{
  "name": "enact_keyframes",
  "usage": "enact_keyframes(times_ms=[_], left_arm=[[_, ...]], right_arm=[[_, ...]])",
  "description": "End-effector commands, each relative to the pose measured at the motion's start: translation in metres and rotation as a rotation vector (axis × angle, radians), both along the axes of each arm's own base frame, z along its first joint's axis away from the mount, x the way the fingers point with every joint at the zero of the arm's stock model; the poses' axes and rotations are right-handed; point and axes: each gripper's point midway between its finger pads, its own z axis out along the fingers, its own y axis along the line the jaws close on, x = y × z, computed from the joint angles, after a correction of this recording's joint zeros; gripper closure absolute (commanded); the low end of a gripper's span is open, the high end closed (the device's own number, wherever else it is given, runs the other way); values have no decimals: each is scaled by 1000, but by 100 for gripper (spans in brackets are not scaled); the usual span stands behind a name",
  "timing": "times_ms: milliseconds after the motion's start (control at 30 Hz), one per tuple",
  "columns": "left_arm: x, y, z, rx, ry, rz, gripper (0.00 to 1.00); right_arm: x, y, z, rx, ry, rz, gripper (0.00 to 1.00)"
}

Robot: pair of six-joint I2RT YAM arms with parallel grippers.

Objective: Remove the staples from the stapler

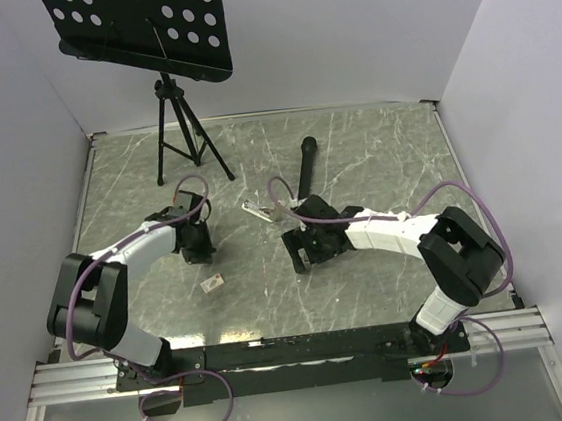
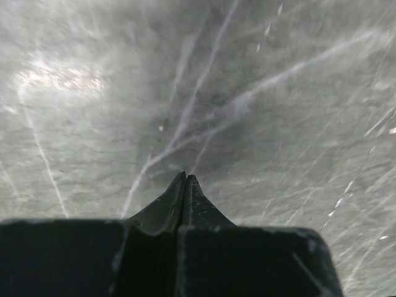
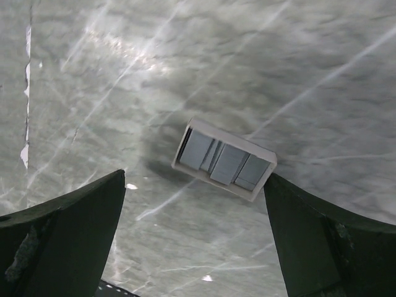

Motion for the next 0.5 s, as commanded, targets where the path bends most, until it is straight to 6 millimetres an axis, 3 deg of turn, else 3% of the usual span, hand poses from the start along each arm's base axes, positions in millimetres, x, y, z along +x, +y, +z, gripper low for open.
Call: enact_keyframes(times_ms=[0,467], left_arm=[[-5,-4,-3,57,32,-22,99],[-25,-27,-3,-27,63,-95,99]], right_arm=[[3,22,7,38,-23,1,0],[-13,61,16,42,-46,85,0]])
